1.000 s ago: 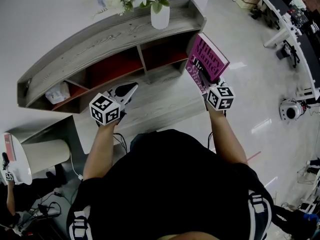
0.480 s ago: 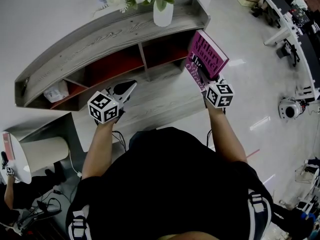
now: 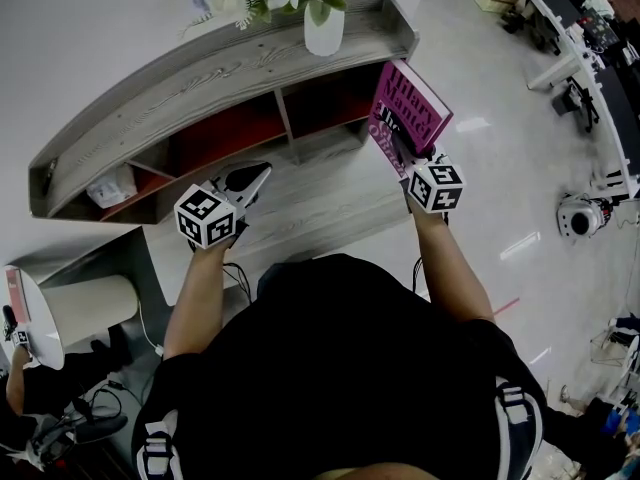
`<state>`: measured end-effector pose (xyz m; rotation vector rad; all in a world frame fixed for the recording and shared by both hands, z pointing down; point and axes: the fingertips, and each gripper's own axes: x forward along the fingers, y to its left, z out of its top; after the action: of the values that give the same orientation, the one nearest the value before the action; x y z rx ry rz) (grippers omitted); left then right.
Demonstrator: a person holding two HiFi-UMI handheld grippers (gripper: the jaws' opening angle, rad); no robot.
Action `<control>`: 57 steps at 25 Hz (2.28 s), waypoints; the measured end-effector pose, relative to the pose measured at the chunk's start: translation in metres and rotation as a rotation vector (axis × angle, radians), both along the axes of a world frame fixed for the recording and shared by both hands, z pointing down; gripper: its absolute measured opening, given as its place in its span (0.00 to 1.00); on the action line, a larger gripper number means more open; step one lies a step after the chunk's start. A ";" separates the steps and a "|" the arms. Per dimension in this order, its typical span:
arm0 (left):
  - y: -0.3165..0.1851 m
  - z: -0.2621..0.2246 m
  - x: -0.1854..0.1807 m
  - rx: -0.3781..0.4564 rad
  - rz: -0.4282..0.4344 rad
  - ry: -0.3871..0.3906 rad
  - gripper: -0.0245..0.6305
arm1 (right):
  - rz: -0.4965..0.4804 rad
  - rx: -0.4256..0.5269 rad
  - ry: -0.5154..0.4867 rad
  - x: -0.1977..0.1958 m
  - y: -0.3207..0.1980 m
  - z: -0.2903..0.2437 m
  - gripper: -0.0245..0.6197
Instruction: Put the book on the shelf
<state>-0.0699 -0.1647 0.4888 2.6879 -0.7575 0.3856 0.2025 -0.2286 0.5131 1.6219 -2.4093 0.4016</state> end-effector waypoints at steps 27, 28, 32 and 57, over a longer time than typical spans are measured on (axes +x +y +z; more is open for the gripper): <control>-0.011 0.016 -0.008 -0.036 -0.010 -0.003 0.07 | 0.021 0.016 0.029 -0.009 -0.036 0.011 0.27; -0.012 0.016 -0.008 -0.036 -0.009 -0.003 0.07 | 0.022 0.018 0.031 -0.010 -0.037 0.010 0.27; -0.013 0.016 -0.005 -0.037 -0.003 0.000 0.07 | 0.029 0.018 0.039 -0.009 -0.043 0.011 0.27; -0.018 0.019 -0.015 -0.047 -0.019 -0.003 0.07 | 0.061 0.035 0.061 -0.018 -0.056 0.018 0.27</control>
<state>-0.0848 -0.1824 0.5073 2.6351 -0.7641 0.3979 0.1845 -0.2843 0.5313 1.7004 -2.3397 0.3169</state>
